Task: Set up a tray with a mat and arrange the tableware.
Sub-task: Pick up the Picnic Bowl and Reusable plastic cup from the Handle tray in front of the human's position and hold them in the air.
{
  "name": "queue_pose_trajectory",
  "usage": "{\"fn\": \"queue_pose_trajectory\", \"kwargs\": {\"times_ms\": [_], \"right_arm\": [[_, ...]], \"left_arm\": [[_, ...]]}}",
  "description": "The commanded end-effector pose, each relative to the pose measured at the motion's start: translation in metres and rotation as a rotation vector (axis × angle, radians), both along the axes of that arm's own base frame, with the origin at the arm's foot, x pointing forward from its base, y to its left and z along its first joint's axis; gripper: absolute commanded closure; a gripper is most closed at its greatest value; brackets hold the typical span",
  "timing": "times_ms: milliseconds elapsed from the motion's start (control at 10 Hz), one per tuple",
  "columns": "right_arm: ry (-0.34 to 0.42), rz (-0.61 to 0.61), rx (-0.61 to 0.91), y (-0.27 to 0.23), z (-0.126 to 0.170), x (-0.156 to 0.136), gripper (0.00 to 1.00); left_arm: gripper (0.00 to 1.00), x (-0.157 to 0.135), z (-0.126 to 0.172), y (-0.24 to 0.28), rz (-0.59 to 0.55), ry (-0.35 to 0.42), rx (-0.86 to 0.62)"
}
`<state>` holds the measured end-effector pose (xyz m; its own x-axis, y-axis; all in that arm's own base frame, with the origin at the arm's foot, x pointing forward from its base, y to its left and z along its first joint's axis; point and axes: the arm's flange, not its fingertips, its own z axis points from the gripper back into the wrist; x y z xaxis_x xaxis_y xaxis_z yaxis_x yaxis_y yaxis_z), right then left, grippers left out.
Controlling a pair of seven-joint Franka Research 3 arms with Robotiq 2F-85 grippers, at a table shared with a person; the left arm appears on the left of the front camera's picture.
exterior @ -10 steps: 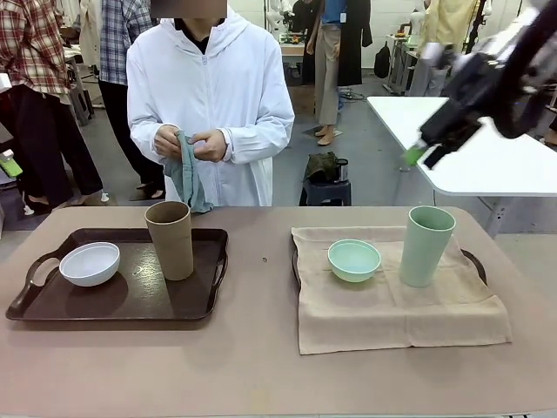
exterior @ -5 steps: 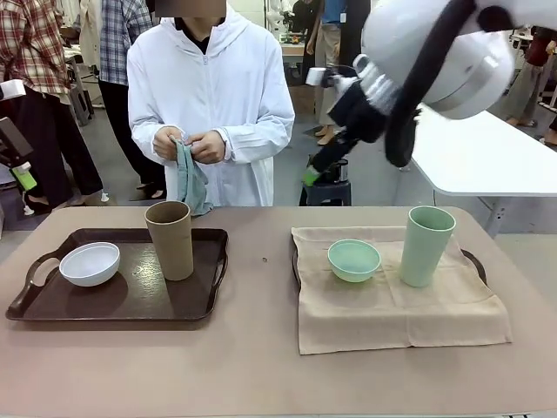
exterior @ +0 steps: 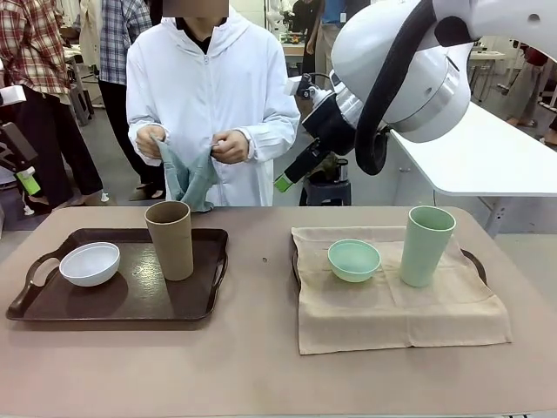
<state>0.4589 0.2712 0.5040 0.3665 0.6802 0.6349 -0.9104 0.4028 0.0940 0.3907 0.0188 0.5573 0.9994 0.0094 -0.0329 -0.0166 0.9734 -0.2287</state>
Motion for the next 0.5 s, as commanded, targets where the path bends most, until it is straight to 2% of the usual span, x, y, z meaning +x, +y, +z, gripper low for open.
{"fn": "queue_pose_trajectory", "kwargs": {"times_ms": [0,200,300,400], "right_arm": [[-0.011,-0.016,-0.022,-0.001,0.005,-0.001,0.00],[-0.005,0.000,-0.002,-0.001,0.002,0.000,0.00],[-0.111,0.137,0.061,0.006,-0.012,-0.004,0.00],[-0.200,0.197,0.100,0.020,-0.036,-0.001,0.00]], "left_arm": [[0.00,-0.002,0.002,-0.001,-0.005,-0.006,0.007],[0.00,0.000,0.000,0.000,-0.001,-0.001,0.001],[0.00,0.017,-0.012,-0.011,0.118,-0.116,0.151],[0.00,0.023,-0.031,-0.015,0.167,-0.151,0.275]]}}
